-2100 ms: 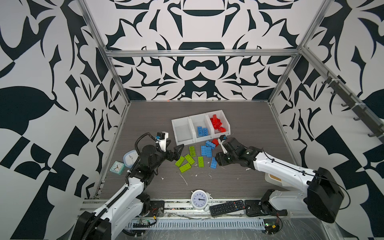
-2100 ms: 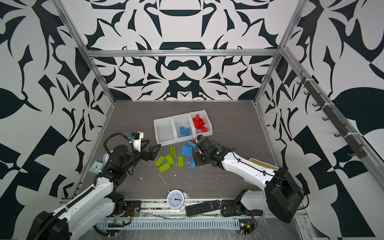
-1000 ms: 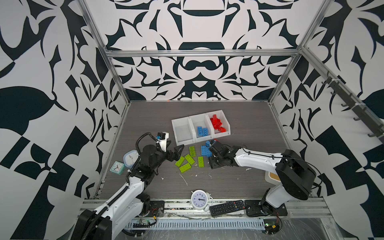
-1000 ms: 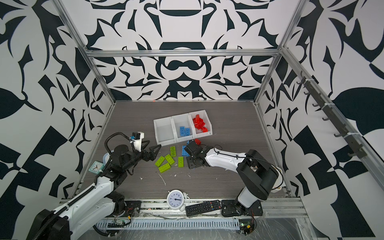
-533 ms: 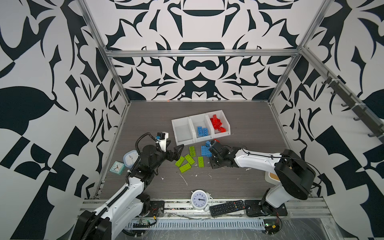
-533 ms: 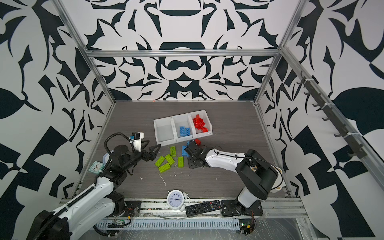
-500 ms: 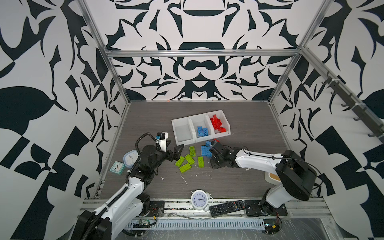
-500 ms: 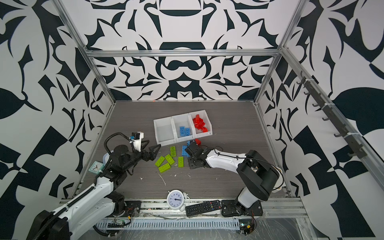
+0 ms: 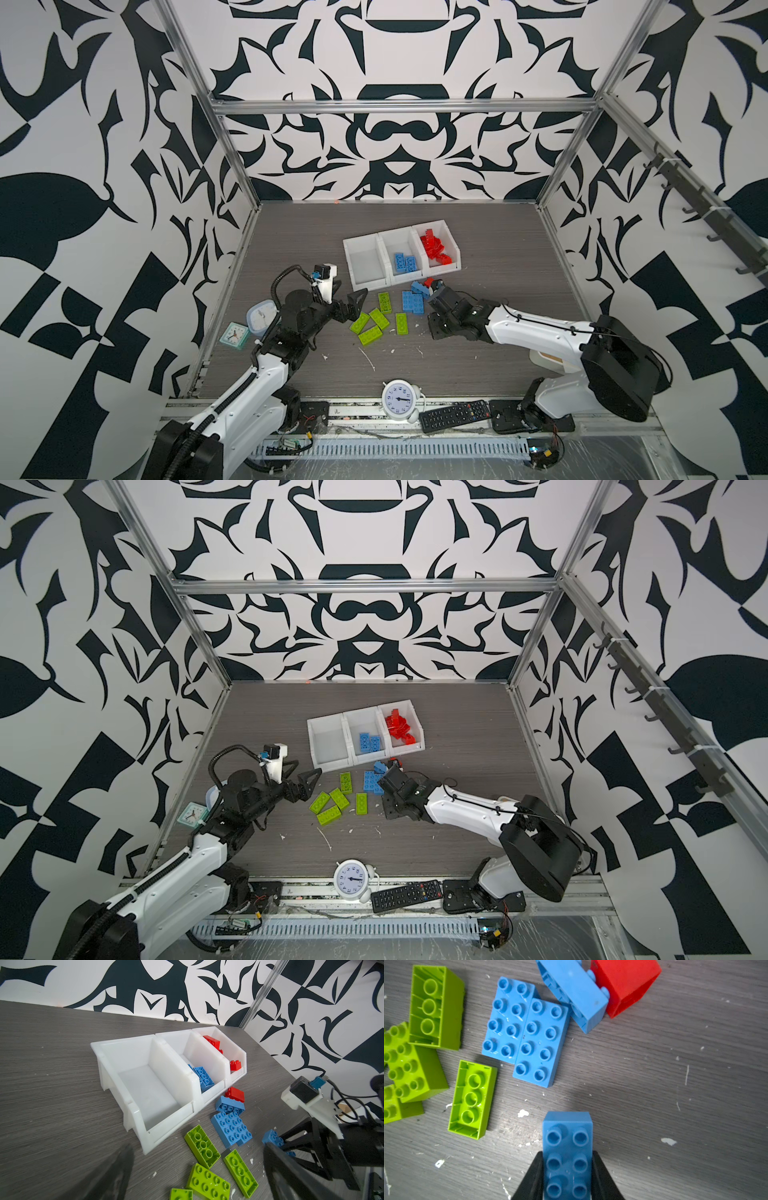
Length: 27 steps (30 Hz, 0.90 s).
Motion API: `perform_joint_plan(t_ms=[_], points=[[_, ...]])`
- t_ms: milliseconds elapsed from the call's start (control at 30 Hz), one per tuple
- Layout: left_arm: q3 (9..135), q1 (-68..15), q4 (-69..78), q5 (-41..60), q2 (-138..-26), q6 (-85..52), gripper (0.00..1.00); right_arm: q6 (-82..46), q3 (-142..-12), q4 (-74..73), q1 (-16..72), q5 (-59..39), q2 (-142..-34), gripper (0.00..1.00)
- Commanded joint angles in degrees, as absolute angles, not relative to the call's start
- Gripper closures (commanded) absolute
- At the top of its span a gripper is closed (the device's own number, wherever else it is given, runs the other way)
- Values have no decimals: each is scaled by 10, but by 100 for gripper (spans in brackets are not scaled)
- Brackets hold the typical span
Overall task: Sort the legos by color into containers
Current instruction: 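Carry the blue brick into the middle compartment and release it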
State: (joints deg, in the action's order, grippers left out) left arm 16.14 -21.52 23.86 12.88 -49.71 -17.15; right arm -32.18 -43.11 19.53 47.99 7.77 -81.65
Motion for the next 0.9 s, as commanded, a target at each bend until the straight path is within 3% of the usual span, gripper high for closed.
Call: perform_joint_plan(t_ms=[0,433,867], points=[[169,-216,226,123,-484,-175,0,-321,-445,213,482,91,-791,73],[169,-217,227,122,-486,-175,0,-240,-583,279,474,104,-745,77],[168,-216,226,117,-484,-176,0,-129,-819,273,404,43,-883,78]])
